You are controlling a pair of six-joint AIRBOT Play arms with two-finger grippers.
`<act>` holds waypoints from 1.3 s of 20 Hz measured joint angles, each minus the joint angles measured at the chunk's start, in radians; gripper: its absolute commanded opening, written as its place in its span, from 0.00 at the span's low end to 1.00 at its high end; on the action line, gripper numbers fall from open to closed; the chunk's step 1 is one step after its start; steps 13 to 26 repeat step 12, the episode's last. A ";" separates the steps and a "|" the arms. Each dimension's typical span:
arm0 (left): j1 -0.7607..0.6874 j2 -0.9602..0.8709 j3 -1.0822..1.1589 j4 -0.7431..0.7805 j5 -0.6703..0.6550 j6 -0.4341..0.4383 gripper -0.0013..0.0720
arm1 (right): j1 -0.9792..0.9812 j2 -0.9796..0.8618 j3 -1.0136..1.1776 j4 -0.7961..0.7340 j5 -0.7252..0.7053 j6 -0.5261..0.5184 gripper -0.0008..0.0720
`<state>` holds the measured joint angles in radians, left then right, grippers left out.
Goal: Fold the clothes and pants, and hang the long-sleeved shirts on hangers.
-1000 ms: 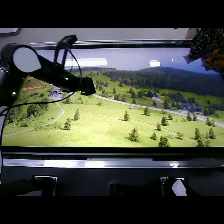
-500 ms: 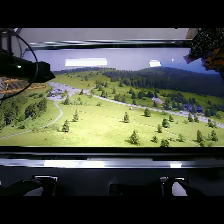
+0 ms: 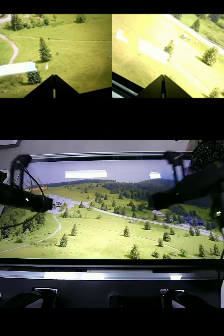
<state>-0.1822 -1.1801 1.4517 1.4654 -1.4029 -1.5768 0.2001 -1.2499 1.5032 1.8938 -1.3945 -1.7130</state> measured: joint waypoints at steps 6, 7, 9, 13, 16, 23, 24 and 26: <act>0.000 0.010 -0.257 0.003 0.084 -0.012 0.06 | 0.074 -0.005 -0.072 -0.042 0.042 0.001 0.07; 0.000 0.010 -0.284 0.003 0.090 -0.015 0.06 | 0.078 -0.006 -0.076 -0.043 0.048 0.002 0.07; 0.000 0.010 -0.322 0.003 0.095 -0.019 0.06 | 0.082 -0.006 -0.080 -0.046 0.055 0.003 0.07; 0.000 0.010 -0.348 0.003 0.099 -0.021 0.06 | 0.085 -0.006 -0.082 -0.050 0.060 0.003 0.07; 0.000 0.010 -0.348 0.003 0.099 -0.021 0.06 | 0.085 -0.006 -0.082 -0.050 0.060 0.003 0.07; 0.000 0.010 -0.348 0.003 0.099 -0.021 0.06 | 0.085 -0.006 -0.082 -0.050 0.060 0.003 0.07; 0.000 0.010 -0.348 0.003 0.099 -0.021 0.06 | 0.085 -0.006 -0.082 -0.050 0.060 0.003 0.07; 0.000 0.010 -0.348 0.003 0.099 -0.021 0.06 | 0.085 -0.006 -0.082 -0.050 0.060 0.003 0.07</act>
